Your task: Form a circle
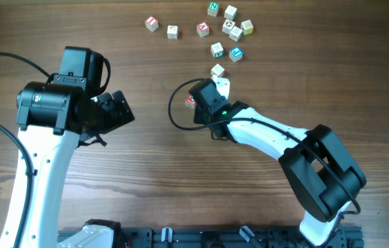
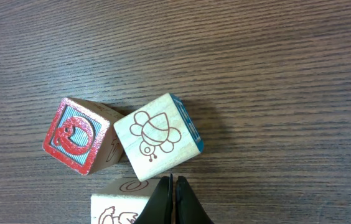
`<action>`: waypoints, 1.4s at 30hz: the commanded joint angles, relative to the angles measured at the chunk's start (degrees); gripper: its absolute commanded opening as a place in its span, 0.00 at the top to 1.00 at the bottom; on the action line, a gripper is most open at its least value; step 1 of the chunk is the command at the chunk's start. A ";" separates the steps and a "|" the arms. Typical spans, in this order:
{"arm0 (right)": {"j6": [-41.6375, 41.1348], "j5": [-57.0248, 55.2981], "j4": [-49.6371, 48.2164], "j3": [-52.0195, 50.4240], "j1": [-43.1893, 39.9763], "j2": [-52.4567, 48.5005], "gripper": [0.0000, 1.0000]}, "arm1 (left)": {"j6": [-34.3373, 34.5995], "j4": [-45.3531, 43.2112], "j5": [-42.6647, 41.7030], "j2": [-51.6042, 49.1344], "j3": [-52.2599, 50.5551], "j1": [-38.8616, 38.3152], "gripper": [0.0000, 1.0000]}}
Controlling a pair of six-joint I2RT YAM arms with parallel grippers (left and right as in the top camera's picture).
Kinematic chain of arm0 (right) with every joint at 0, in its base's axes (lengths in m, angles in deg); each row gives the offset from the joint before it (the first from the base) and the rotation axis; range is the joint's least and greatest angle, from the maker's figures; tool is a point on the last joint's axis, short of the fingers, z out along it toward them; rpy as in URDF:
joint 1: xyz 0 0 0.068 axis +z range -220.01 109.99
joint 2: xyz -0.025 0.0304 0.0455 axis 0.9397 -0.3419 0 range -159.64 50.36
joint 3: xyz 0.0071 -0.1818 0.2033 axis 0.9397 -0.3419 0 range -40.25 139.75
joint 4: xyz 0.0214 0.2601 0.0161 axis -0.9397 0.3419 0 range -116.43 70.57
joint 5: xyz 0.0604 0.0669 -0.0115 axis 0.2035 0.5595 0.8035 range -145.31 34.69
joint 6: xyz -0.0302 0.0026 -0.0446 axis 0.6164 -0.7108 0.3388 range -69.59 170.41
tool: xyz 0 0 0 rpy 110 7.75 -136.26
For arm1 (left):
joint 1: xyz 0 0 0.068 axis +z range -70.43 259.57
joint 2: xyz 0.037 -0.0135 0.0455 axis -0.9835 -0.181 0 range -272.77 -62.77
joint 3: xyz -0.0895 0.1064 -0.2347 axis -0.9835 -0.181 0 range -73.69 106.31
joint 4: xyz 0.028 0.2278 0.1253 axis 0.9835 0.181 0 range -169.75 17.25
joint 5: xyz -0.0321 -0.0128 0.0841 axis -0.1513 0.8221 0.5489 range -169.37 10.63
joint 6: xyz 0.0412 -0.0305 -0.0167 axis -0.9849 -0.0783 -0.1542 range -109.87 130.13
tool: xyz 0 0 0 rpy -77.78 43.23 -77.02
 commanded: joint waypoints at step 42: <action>2.19 0.68 -0.94 -0.35 -0.24 -0.59 0.95 | 0.96 0.02 0.96 0.37 0.15 0.00 0.00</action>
